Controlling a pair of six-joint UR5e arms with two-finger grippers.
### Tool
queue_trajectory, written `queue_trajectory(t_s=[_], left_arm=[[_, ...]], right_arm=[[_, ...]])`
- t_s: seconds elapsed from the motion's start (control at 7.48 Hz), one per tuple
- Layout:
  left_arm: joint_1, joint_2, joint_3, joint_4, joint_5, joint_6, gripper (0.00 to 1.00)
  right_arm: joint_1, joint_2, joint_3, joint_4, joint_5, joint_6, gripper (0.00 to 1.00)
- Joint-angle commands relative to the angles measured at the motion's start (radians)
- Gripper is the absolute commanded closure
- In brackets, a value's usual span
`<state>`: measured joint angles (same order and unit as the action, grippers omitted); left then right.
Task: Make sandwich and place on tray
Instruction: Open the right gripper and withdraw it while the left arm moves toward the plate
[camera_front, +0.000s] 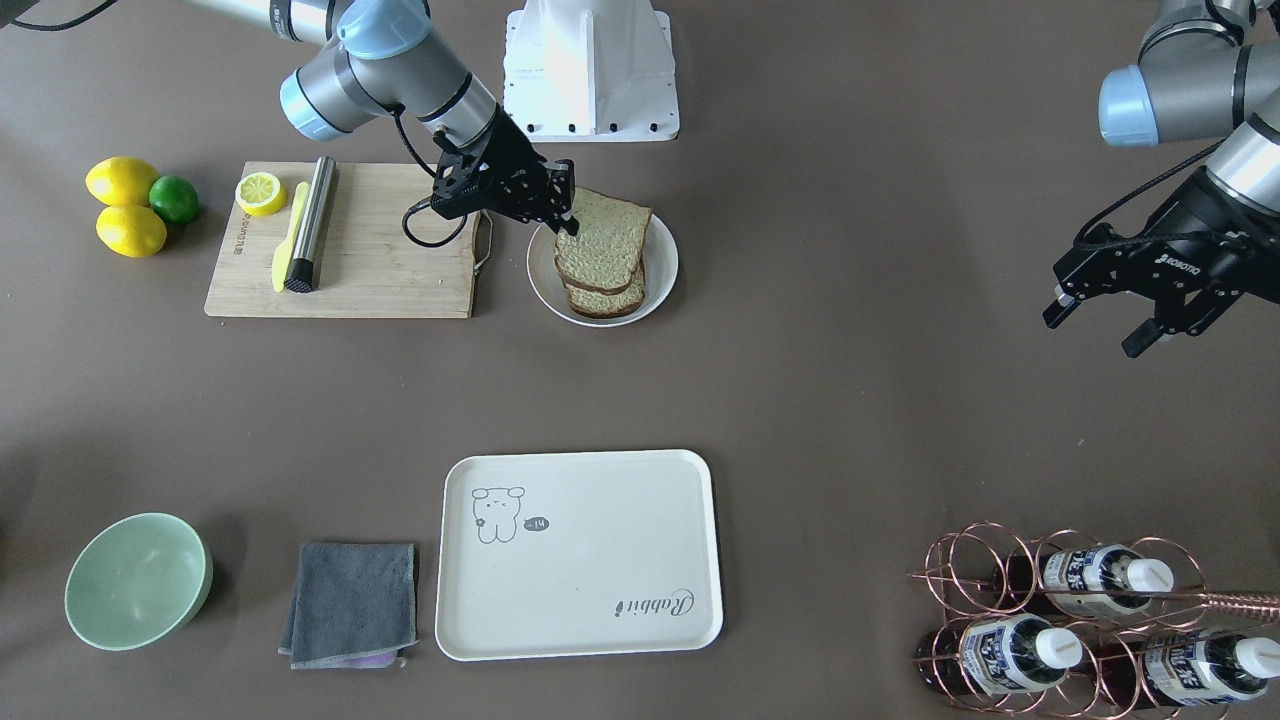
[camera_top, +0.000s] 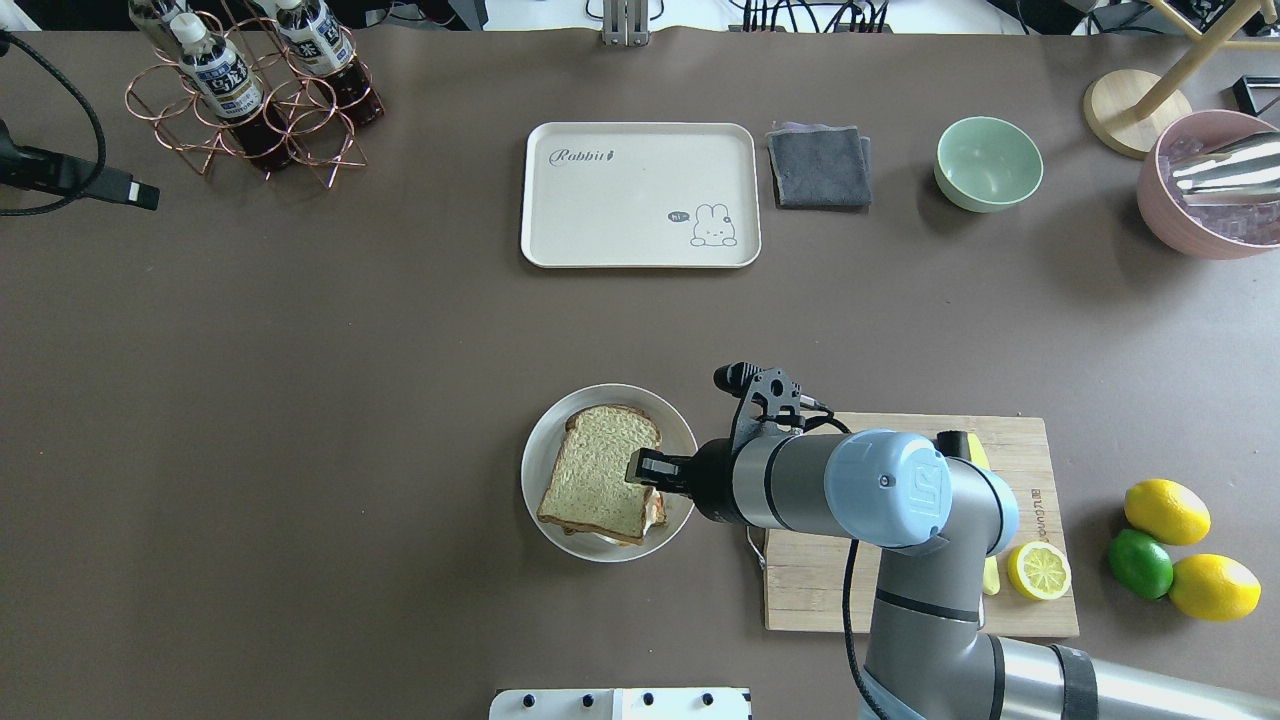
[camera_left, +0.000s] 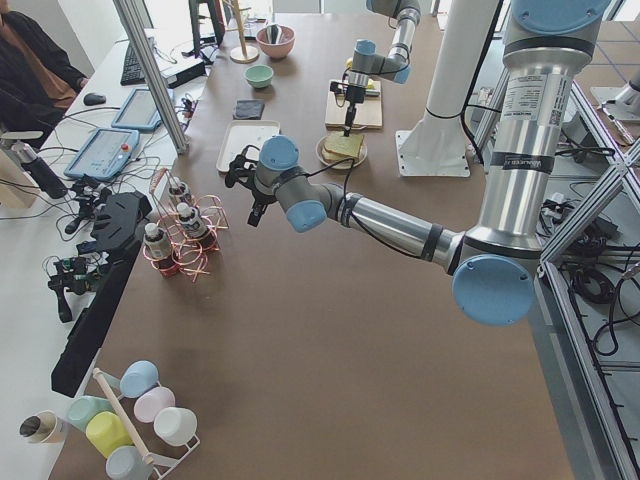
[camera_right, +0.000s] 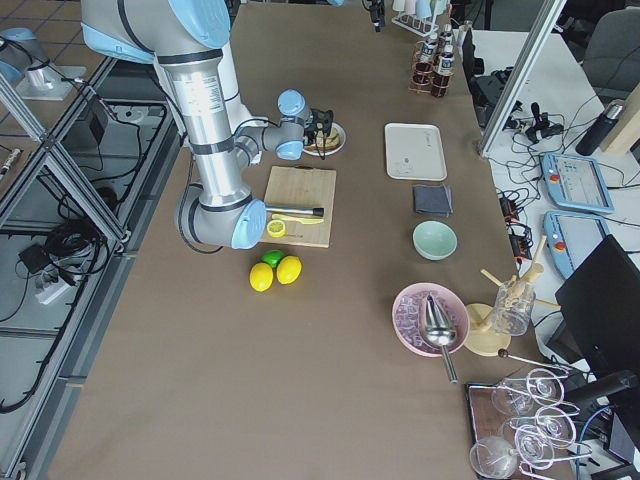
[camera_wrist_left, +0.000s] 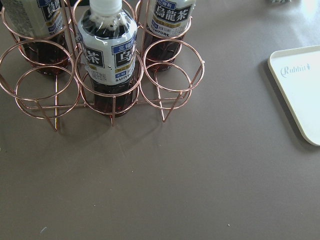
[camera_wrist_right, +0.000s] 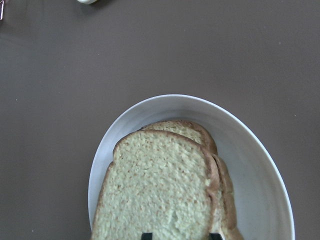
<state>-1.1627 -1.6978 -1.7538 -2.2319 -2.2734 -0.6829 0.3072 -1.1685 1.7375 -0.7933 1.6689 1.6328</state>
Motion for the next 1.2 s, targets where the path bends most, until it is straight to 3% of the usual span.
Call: queue_trajectory(t_s=[0.0, 0.27, 0.4, 0.67, 1.07], left_arm=[[0.008, -0.002, -0.001, 0.000, 0.000, -0.006, 0.03], [0.023, -0.019, -0.001, 0.000, 0.000, -0.029, 0.03], [0.037, -0.032, -0.004, 0.000, 0.000, -0.068, 0.03], [0.089, -0.043, -0.007, -0.063, 0.024, -0.174, 0.03], [0.274, -0.046, -0.029, -0.178, 0.206, -0.406, 0.03]], right_arm=[[0.001, 0.012, 0.005, 0.000, -0.006, 0.010, 0.01], [0.042, 0.010, 0.026, -0.012, 0.012, 0.010, 0.01], [0.087, 0.010, 0.034, -0.017, 0.069, 0.010, 0.01], [0.192, 0.010, 0.081, -0.131, 0.197, 0.002, 0.01], [0.375, -0.002, 0.132, -0.372, 0.355, -0.135, 0.01]])
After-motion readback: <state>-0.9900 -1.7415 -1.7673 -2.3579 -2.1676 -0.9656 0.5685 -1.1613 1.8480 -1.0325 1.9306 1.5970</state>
